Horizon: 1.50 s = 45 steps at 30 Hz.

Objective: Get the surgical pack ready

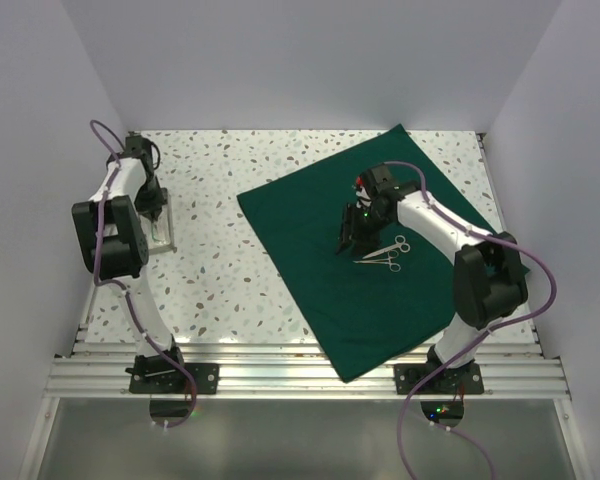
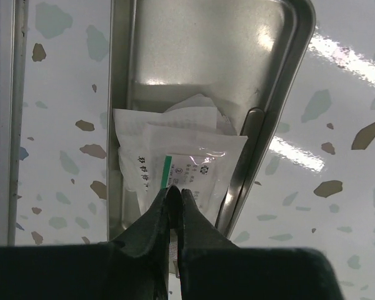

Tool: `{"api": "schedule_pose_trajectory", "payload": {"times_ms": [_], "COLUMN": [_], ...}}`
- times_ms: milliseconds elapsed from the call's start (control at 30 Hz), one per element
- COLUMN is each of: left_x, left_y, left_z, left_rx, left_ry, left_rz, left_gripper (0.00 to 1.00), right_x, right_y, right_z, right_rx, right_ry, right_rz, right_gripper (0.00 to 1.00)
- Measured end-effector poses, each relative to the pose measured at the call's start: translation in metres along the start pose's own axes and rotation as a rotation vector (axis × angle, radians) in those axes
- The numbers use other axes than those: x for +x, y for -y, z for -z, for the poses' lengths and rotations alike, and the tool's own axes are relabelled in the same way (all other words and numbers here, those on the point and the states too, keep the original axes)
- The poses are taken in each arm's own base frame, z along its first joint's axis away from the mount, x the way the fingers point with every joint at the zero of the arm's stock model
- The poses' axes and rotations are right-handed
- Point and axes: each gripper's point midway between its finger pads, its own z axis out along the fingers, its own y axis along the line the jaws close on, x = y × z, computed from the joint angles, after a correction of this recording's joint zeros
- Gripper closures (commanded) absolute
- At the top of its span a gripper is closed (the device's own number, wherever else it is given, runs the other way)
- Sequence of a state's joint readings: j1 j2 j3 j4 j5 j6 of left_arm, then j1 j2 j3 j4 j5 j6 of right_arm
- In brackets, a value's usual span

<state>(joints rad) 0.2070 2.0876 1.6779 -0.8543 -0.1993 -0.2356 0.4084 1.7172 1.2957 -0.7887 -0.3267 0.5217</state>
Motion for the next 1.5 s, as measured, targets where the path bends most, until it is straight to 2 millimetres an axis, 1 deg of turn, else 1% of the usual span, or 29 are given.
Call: {"api": "schedule_pose_trajectory", "payload": {"times_ms": [67,100,267,367,433,533,600,667,733,767,833,900,967,1000,1067,1233,1500], "left_x": [0.003,0.004,0.007,0.007,0.006,0.004,0.002,0.001,0.004,0.008,0.025,0.047,0.067,0.072,0.074,0.072,0.075], "left_y": [-0.003,-0.003,-0.007,-0.007,-0.005,-0.001,0.004,0.017,0.039,0.054,0.085,0.114,0.13,0.133,0.134,0.135,0.14], "left_z": [-0.004,-0.005,-0.005,-0.004,-0.001,0.011,0.027,0.049,0.077,0.09,0.119,0.145,0.162,0.167,0.17,0.17,0.17], "left_rx": [-0.02,-0.025,-0.045,-0.045,-0.041,-0.018,0.005,0.046,0.1,0.139,0.227,0.333,0.413,0.434,0.454,0.473,0.504], "left_ry": [-0.014,-0.019,-0.029,-0.029,-0.023,0.001,0.03,0.072,0.124,0.155,0.193,0.218,0.219,0.217,0.217,0.222,0.21], "left_rz": [-0.012,-0.017,-0.024,-0.021,-0.019,-0.006,-0.005,-0.015,-0.039,-0.058,-0.104,-0.146,-0.17,-0.172,-0.163,-0.152,-0.159], "left_gripper": [0.92,0.81,0.54,0.44,0.41,0.35,0.34,0.33,0.33,0.33,0.33,0.33,0.33,0.33,0.33,0.33,0.33], "right_x": [0.001,0.001,-0.001,-0.004,-0.008,-0.017,-0.023,-0.029,-0.032,-0.033,-0.033,-0.033,-0.031,-0.029,-0.026,-0.021,-0.018], "right_y": [0.004,0.005,0.01,0.015,0.02,0.039,0.053,0.067,0.078,0.083,0.091,0.099,0.106,0.11,0.114,0.121,0.128], "right_z": [0.001,0.001,0.002,0.002,0.001,-0.001,-0.001,0.002,0.004,0.005,0.006,0.007,0.007,0.007,0.007,0.003,-0.01], "right_rx": [0.004,0.006,0.014,0.035,0.051,0.118,0.173,0.227,0.28,0.304,0.348,0.387,0.423,0.44,0.465,0.498,0.536], "right_ry": [-0.001,-0.003,0.001,0.009,0.015,0.039,0.065,0.101,0.135,0.148,0.171,0.194,0.209,0.214,0.222,0.233,0.221], "right_rz": [-0.008,-0.012,-0.037,-0.084,-0.146,-0.271,-0.351,-0.431,-0.494,-0.523,-0.568,-0.607,-0.647,-0.667,-0.705,-0.781,-0.852], "right_gripper": [0.51,0.51,0.52,0.53,0.55,0.58,0.59,0.6,0.6,0.6,0.61,0.61,0.63,0.64,0.64,0.64,0.64]}}
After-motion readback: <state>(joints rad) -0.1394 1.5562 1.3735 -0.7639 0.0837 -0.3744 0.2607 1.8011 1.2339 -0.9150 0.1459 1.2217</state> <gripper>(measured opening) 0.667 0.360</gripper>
